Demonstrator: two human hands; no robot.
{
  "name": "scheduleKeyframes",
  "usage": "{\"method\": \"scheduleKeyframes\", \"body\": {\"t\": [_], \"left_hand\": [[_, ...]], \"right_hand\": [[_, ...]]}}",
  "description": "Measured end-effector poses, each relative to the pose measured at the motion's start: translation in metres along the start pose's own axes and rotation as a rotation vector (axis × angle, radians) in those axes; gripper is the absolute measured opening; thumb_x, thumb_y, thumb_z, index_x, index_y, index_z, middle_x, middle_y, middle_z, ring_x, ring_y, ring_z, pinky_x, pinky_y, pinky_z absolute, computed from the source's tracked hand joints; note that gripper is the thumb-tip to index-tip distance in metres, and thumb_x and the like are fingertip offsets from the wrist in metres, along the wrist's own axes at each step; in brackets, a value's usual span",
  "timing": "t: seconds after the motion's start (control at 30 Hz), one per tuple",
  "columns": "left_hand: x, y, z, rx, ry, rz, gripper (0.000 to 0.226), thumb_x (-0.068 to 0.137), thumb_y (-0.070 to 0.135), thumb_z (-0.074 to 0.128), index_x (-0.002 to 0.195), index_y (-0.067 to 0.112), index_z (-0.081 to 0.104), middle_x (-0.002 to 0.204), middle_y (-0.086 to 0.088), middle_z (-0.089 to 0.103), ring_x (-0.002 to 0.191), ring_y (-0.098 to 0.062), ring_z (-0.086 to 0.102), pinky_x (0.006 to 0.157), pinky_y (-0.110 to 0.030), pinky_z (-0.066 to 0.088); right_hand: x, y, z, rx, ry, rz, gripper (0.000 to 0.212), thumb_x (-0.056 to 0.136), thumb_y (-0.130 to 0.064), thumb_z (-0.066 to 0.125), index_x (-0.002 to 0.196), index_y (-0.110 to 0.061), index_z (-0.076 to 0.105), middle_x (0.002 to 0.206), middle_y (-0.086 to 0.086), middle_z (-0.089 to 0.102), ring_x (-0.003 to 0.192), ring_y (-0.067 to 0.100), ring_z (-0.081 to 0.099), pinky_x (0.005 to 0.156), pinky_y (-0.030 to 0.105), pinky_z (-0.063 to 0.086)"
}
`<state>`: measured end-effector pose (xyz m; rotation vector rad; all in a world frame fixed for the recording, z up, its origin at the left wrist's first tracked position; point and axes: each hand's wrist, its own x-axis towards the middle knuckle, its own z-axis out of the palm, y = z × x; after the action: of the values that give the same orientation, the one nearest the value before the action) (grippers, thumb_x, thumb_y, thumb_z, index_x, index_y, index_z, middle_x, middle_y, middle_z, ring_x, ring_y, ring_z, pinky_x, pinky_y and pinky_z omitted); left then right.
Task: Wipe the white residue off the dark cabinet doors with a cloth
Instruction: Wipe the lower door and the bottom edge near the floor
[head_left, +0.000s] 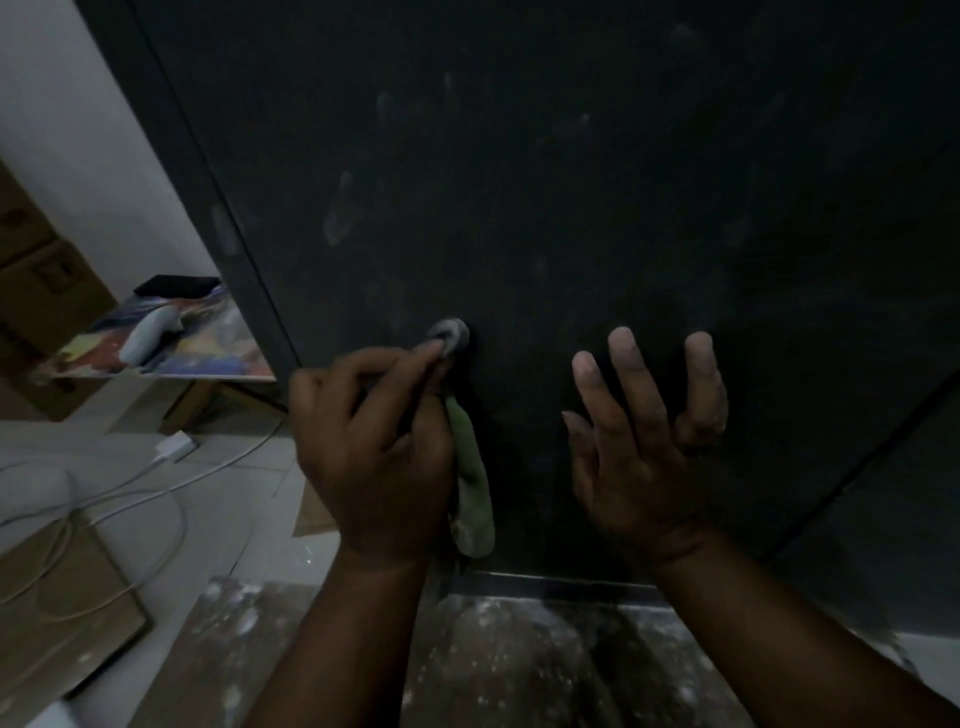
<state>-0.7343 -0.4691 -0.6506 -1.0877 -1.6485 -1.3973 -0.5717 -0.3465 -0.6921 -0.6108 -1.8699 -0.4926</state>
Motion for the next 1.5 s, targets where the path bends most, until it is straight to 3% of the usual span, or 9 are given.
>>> {"method": "scheduleKeyframes", "body": {"t": [0.2,0.3,0.5,0.73,0.9,1.03,1.17,1.3,1.5], "left_hand": [[-0.011,-0.02,-0.006,-0.008,-0.014,0.035,0.014,0.088,0.002,0.083,0.1,0.009,0.08,0.091,-0.012,0.071,0.082,-0.027,0.058,0.084,-0.017,0.038],[-0.036,-0.038,-0.013,0.0,-0.11,-0.029,0.015,0.086,0.001,0.084,0.098,0.009,0.081,0.092,-0.011,0.072,0.08,-0.031,0.062,0.081,-0.02,0.039],[-0.022,-0.046,-0.02,-0.007,-0.096,-0.03,0.009,0.089,0.009,0.081,0.098,0.011,0.08,0.094,-0.007,0.073,0.082,-0.024,0.058,0.083,-0.019,0.037],[-0.01,-0.063,-0.024,-0.004,0.032,-0.057,0.01,0.09,0.003,0.081,0.1,0.004,0.08,0.091,-0.012,0.072,0.081,-0.028,0.06,0.084,-0.016,0.04],[-0.046,-0.074,-0.033,0.01,-0.01,-0.237,0.007,0.088,0.004,0.079,0.095,0.005,0.079,0.091,-0.009,0.072,0.08,-0.028,0.065,0.069,-0.04,0.052],[-0.034,-0.07,-0.038,-0.02,-0.057,-0.27,0.008,0.089,0.01,0.081,0.097,0.011,0.079,0.092,-0.001,0.071,0.083,-0.022,0.064,0.072,-0.036,0.051],[0.003,-0.058,-0.035,-0.091,-0.028,-0.167,0.013,0.09,0.011,0.08,0.103,0.013,0.077,0.094,0.002,0.068,0.086,-0.015,0.059,0.082,-0.016,0.042],[0.02,-0.053,-0.023,-0.093,0.012,-0.046,0.011,0.091,0.007,0.082,0.102,0.007,0.08,0.095,-0.005,0.069,0.085,-0.022,0.063,0.077,-0.028,0.049],[-0.016,-0.068,-0.03,-0.031,-0.184,0.041,0.014,0.089,0.003,0.079,0.1,0.01,0.082,0.096,-0.009,0.071,0.083,-0.027,0.061,0.07,-0.034,0.048]], "right_hand": [[0.006,-0.013,0.009,0.017,-0.008,0.01,0.048,0.105,-0.03,0.052,0.151,-0.022,0.04,0.162,0.002,0.031,0.158,0.031,-0.002,0.126,0.052,0.008],[0.005,-0.022,0.015,-0.014,-0.032,0.002,0.051,0.106,-0.032,0.052,0.154,-0.023,0.036,0.171,-0.003,0.013,0.158,0.033,-0.003,0.126,0.053,0.001],[0.004,-0.046,0.025,0.002,-0.074,-0.061,0.053,0.105,-0.035,0.056,0.155,-0.027,0.036,0.167,-0.004,0.018,0.159,0.032,-0.002,0.126,0.052,-0.003],[0.003,-0.064,0.025,0.048,-0.074,0.051,0.053,0.103,-0.028,0.059,0.151,-0.022,0.04,0.168,-0.003,0.014,0.159,0.028,-0.003,0.127,0.05,0.001],[-0.003,-0.079,0.021,0.07,-0.119,0.123,0.052,0.102,-0.03,0.06,0.149,-0.02,0.041,0.163,0.001,0.023,0.159,0.024,-0.006,0.128,0.049,0.005],[-0.003,-0.078,0.019,0.043,-0.105,0.12,0.052,0.101,-0.031,0.063,0.148,-0.021,0.043,0.159,0.007,0.032,0.158,0.024,0.003,0.125,0.05,0.013],[0.017,-0.073,0.023,-0.011,-0.006,0.063,0.053,0.102,-0.035,0.062,0.149,-0.02,0.044,0.159,0.006,0.034,0.152,0.033,0.024,0.124,0.051,0.014],[0.037,-0.08,0.034,0.037,0.034,0.092,0.055,0.104,-0.035,0.056,0.154,-0.02,0.038,0.164,0.005,0.028,0.157,0.028,0.005,0.125,0.053,0.004],[0.03,-0.079,0.047,-0.021,0.064,0.032,0.057,0.106,-0.034,0.05,0.157,-0.021,0.03,0.167,-0.001,0.017,0.159,0.031,0.001,0.126,0.051,0.004]]}}
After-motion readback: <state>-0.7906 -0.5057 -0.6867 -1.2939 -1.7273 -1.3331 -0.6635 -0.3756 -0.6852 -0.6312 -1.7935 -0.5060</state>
